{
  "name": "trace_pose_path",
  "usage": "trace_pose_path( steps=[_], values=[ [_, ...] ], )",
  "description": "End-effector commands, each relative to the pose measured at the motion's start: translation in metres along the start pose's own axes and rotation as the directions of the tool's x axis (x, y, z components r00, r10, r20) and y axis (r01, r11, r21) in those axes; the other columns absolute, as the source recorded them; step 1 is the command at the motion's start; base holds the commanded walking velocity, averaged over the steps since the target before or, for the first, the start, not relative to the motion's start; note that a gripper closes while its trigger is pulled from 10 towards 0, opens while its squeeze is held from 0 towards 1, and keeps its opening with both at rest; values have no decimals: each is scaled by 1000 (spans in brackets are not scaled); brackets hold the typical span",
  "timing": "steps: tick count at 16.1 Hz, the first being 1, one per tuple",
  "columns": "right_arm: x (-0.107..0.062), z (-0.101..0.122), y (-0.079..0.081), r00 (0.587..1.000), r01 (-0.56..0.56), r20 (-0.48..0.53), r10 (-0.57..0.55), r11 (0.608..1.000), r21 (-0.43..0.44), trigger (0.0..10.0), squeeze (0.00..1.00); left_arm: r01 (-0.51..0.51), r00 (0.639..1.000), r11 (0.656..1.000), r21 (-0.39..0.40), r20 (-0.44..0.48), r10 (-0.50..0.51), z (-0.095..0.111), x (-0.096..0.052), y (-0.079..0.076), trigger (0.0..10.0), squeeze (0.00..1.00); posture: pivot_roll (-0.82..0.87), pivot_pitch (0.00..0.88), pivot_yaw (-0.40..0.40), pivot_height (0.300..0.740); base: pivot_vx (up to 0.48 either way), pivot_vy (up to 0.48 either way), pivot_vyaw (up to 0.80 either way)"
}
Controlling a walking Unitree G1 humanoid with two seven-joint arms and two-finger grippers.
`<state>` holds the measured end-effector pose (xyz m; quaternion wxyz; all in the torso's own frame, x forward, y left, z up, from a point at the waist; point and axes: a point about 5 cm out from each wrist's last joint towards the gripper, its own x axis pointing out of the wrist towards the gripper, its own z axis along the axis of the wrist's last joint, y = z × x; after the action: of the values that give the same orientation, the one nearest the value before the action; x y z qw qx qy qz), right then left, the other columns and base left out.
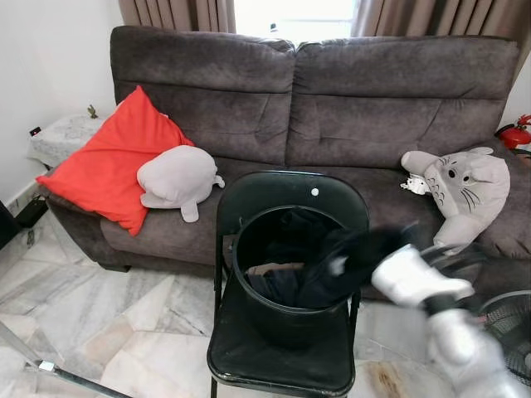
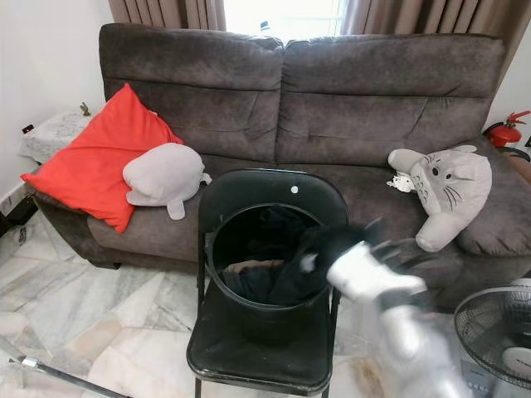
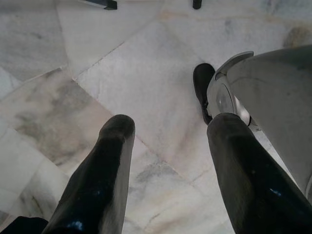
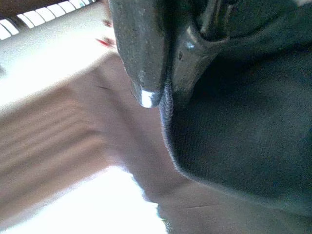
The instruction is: Hang hanger
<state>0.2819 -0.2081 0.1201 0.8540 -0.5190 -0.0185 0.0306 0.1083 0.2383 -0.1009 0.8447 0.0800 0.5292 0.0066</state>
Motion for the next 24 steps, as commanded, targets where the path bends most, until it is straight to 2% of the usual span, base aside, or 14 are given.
trace_pose_path(
  steps=[1, 6, 9, 10, 12, 13, 14, 15, 16, 17, 18, 20, 21, 24],
  values=[
    [-7, -5, 22, 990, -141, -7, 141, 990, -12, 10000, 0, 1, 1000, 1000, 8, -13, -1, -4, -1, 2, 10000, 0, -6, 0, 32, 740, 0, 0, 0],
    [-10, -9, 35, 975, -219, -27, 220, 975, 44, 10000, 0, -1, 1000, 1000, 10, -17, 1, -4, -1, 2, 10000, 0, -5, 0, 32, 740, 0, 0, 0],
    [-12, -9, 30, 986, -147, -60, 154, 983, 108, 10000, 0, -2, 1000, 1000, 9, -16, 2, -4, -1, 2, 10000, 0, -4, 0, 31, 740, 0, 0, 0],
    [-15, -10, 30, 987, -99, -106, 117, 982, 163, 10000, 0, -1, 1000, 1000, 11, -17, 1, -4, -1, 2, 10000, 0, -4, 0, 32, 740, 0, 0, 0],
    [-17, -12, 32, 984, -82, -135, 114, 972, 218, 10000, 0, -1, 1000, 1000, 13, -17, 1, -4, -1, 2, 10000, 0, -6, 0, 33, 740, 0, 0, 0],
    [-18, -13, 32, 982, -56, -162, 97, 969, 242, 10000, 502, 0, 1000, 1000, 14, -17, 1, -4, -1, 3, 10000, 0, -6, 0, 33, 740, 0, 0, 0],
    [-19, -12, 32, 981, -37, -176, 87, 963, 268, 10000, 757, 0, 1000, 1000, 14, -18, 1, -4, -1, 3, 10000, 0, -6, 0, 34, 740, 0, 0, 0],
    [-19, -11, 33, 979, -40, -181, 90, 964, 264, 10000, 765, 0, 1000, 1000, 15, -18, 0, -4, -1, 3, 10000, 0, -6, 0, 34, 740, 0, 0, 0],
    [-19, -11, 34, 978, -41, -189, 94, 964, 264, 10000, 678, -1, 1000, 1000, 14, -17, 1, -4, -1, 3, 10000, 0, -6, 0, 34, 740, 0, 0, 0],
    [-19, -11, 35, 976, -43, -193, 98, 962, 271, 10000, 678, -1, 1000, 1000, 13, -17, 1, -4, -1, 3, 10000, 0, -6, 0, 34, 740, 0, 0, 0],
    [-18, -11, 36, 975, -43, -200, 100, 962, 270, 10000, 0, 0, 1000, 1000, 14, -17, 1, -4, -1, 3, 10000, 0, -3, 0, 31, 740, 0, 0, 0],
    [-18, -13, 35, 969, -23, -230, 93, 956, 292, 10000, 0, 0, 1000, 1000, 13, -18, 0, -4, -1, 3, 10000, 0, -2, 0, 32, 740, 0, 0, 0],
    [-18, -18, 34, 955, 15, -284, 82, 946, 325, 10000, 0, 2, 1000, 1000, 14, -18, -1, -4, -1, 3, 10000, 0, -2, 0, 33, 740, 0, 0, 0],
    [-12, -22, 34, 925, 108, -365, 104, 849, 517, 10000, 0, 1, 1000, 1000, 14, -17, 0, -4, -1, 3, 10000, 0, -2, 0, 34, 740, 0, 0, 0]
  ],
)
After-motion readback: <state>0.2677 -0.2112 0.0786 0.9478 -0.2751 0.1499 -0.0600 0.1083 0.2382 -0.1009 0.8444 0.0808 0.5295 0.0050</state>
